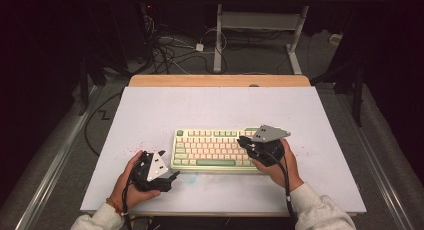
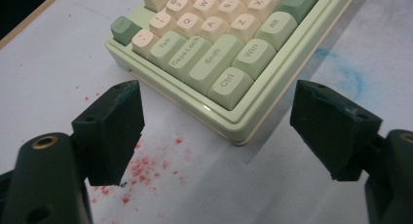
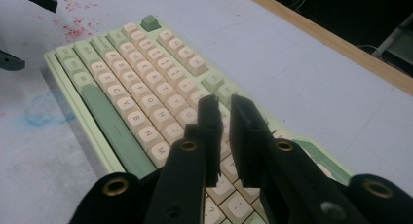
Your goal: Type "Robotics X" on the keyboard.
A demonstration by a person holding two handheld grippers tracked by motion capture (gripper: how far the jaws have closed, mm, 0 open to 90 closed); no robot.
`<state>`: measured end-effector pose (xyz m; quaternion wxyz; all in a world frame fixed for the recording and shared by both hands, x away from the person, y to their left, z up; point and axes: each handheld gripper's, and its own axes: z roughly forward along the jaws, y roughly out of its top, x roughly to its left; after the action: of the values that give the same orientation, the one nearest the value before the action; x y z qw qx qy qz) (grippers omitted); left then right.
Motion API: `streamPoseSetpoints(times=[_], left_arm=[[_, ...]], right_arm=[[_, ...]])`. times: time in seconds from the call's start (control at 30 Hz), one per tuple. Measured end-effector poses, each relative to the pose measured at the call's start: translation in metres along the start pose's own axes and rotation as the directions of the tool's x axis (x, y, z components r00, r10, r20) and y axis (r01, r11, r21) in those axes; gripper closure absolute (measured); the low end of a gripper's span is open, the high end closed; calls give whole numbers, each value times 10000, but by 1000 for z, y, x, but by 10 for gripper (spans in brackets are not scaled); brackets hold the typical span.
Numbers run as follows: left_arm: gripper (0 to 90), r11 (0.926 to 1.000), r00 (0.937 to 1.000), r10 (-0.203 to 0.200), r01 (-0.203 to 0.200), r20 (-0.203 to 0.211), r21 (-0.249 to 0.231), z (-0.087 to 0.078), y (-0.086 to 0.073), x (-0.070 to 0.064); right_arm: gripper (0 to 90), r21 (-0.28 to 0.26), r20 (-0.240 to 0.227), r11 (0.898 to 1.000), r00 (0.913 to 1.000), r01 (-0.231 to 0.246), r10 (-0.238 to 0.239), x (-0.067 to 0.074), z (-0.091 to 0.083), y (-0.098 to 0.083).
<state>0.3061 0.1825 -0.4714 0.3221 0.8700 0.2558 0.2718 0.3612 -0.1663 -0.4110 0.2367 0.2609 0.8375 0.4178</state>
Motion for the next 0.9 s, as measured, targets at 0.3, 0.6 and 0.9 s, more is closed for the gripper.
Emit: streamPoseSetpoints(times=[0.3,0.6,0.9], left_arm=[[187,10000,10000,-29,29,24,-12,0,0,0],[235,9983,9985,-528,531,139,-229,-2,1,2],[251,9937,9946,-888,922,537,-639,-6,3,6]], right_arm=[[549,-227,161,9997,9999,-22,26,0,-11,-1],[311,-499,754,9987,9971,77,-40,1,-21,-7],[234,-533,1277,9984,9917,185,-115,6,-36,-23]])
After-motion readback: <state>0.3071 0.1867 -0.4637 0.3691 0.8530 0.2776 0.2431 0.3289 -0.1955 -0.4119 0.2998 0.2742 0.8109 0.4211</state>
